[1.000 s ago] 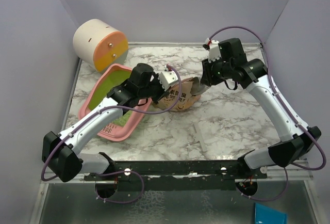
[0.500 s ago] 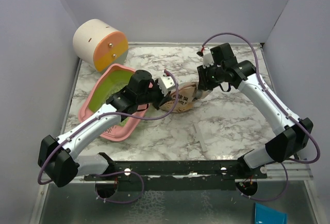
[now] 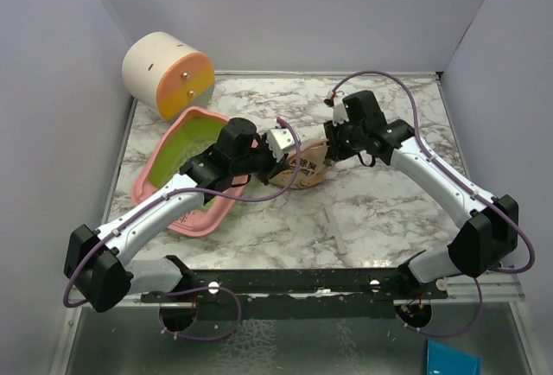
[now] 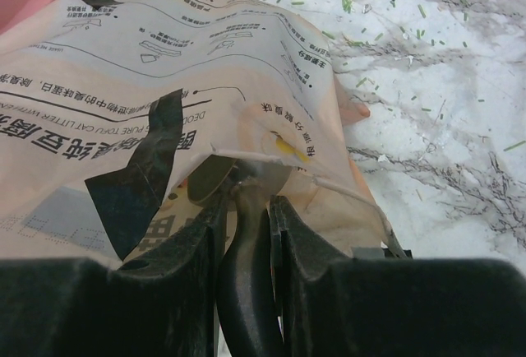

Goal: Fill the litter box with clean litter

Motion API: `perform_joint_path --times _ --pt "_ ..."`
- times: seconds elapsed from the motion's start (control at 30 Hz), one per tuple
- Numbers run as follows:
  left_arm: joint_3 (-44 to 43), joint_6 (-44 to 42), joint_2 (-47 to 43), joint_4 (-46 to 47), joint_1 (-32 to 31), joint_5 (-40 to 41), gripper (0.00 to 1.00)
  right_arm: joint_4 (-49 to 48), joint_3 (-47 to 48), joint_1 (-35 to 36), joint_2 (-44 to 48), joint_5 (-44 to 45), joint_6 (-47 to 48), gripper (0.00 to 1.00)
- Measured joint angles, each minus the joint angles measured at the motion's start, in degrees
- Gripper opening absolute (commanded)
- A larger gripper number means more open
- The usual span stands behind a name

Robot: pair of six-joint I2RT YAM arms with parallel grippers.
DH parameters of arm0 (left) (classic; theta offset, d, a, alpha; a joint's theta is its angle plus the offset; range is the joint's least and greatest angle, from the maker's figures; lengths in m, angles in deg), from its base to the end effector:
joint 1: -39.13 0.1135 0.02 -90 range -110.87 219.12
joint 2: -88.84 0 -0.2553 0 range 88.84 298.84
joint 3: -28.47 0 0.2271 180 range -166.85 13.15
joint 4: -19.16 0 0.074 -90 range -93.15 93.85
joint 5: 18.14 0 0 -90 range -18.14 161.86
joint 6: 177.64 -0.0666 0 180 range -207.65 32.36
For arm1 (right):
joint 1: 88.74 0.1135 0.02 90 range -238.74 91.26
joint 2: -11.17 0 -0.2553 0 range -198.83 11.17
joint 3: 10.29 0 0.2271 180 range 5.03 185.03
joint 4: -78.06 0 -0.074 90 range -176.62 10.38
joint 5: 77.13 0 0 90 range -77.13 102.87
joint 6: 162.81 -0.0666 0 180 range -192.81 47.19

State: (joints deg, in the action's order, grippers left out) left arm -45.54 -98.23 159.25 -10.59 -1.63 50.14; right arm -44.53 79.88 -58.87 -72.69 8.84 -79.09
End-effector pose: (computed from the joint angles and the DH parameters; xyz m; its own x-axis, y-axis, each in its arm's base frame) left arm 0.1983 -0.2034 0.3084 -0.1704 0.3723 -0.9123 0.9049 0.4256 0.0046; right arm 0.2635 0.1568 0.2830 -0.7293 -0.2930 -0.6182 -0.4580 0.8804 0.1231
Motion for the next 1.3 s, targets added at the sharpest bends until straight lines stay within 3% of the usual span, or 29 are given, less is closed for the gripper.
perform_joint_path --times 0.8,1.3 --pt "-2.69 0.22 6.29 2.51 -1.77 3.17 0.0 -24.98 -17.86 -0.9 3.06 -5.75 -9.99 0.01" --pt "-2.69 0.28 7.26 3.69 -2.51 4.31 0.0 -44.81 -31.01 -11.54 4.26 -25.38 -22.71 0.01"
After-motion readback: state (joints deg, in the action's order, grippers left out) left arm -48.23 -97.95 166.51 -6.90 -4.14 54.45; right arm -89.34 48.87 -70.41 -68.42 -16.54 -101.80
